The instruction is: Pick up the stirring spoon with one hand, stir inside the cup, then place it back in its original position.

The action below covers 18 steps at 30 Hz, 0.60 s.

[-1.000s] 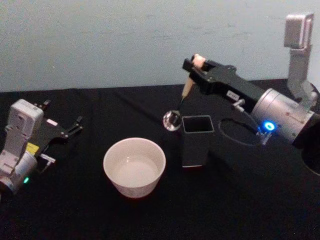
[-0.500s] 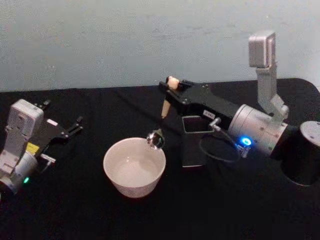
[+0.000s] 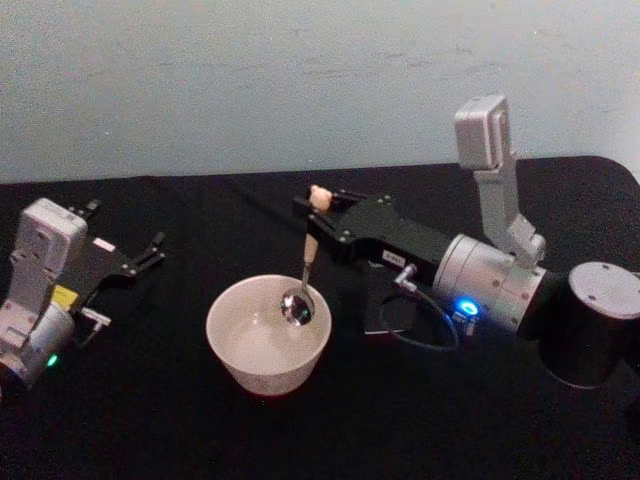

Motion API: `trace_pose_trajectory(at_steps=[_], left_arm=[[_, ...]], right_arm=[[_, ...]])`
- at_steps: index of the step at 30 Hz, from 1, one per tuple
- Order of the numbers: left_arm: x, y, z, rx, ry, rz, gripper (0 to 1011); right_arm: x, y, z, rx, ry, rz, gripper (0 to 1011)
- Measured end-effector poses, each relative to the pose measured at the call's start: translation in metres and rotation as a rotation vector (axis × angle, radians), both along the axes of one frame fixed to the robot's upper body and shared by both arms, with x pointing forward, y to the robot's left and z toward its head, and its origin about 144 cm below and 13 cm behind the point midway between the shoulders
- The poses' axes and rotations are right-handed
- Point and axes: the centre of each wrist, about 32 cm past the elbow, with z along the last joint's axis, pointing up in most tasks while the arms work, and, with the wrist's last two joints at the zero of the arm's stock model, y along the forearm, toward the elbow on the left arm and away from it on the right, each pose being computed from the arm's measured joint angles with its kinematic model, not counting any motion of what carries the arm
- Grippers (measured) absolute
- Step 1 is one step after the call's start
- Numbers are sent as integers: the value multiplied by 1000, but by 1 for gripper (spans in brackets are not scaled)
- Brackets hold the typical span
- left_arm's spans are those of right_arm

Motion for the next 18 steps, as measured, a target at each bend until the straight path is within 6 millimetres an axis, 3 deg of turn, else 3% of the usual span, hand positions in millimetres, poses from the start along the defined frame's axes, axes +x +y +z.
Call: trace_pose_trajectory(at_steps=[18], left_arm=[[0, 0, 0, 0, 0, 0, 1002]], right_arm=[[1, 16, -24, -84, -20, 67, 214]])
